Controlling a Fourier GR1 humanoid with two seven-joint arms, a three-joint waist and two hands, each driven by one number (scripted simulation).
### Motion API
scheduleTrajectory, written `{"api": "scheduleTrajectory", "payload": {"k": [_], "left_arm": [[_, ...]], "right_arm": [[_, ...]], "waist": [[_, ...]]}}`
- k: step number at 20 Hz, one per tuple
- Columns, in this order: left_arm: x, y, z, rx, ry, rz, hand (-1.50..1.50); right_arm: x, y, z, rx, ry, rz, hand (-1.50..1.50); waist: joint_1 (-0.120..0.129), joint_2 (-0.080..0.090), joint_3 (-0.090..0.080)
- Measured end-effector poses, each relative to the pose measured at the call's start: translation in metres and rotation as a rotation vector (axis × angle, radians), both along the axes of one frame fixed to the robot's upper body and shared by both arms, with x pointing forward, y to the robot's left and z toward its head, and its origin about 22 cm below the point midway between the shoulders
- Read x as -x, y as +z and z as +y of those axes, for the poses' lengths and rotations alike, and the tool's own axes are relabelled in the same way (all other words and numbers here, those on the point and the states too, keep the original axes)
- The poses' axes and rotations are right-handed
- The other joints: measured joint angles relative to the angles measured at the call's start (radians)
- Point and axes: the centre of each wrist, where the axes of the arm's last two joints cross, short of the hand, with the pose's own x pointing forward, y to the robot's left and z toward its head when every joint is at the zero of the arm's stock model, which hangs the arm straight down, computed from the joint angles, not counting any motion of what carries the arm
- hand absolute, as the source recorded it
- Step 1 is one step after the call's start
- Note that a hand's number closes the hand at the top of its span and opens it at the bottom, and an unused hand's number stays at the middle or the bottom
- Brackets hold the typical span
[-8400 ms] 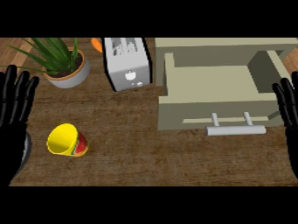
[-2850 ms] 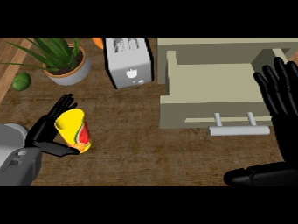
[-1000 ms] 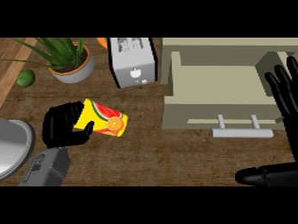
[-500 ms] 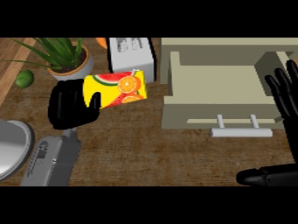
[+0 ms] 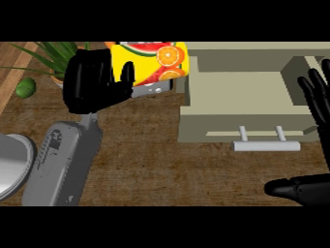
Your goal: Pick up the cup, place it into the drawer and close the drawer
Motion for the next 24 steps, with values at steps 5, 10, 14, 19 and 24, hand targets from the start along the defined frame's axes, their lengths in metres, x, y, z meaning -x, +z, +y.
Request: {"api": "scheduleTrajectory", "payload": {"k": [5,10,14,19,24], "left_arm": [[-0.019,0.035,-0.028,-0.041,0.008,-0.007,1.5],[-0.033,0.05,-0.055,-0.082,0.004,0.006,1.5],[-0.042,0.066,-0.071,-0.106,-0.007,0.029,1.5],[-0.049,0.061,-0.097,-0.148,0.002,0.056,1.5],[-0.064,0.057,-0.114,-0.168,0.015,0.088,1.5]], "right_arm": [[0.004,-0.007,0.002,-0.003,0.01,0.001,-1.5],[0.004,-0.012,-0.002,-0.003,0.012,0.006,-1.5],[0.004,-0.01,-0.002,-0.001,0.009,0.0,-1.5],[0.0,-0.014,-0.003,0.001,0.011,0.0,-1.5],[0.0,-0.013,-0.002,-0.001,0.022,-0.001,-1.5]], "waist": [[-0.004,0.001,0.0],[-0.007,0.001,0.0],[-0.007,0.002,0.0],[-0.013,0.003,0.0],[-0.026,0.006,0.0]]}}
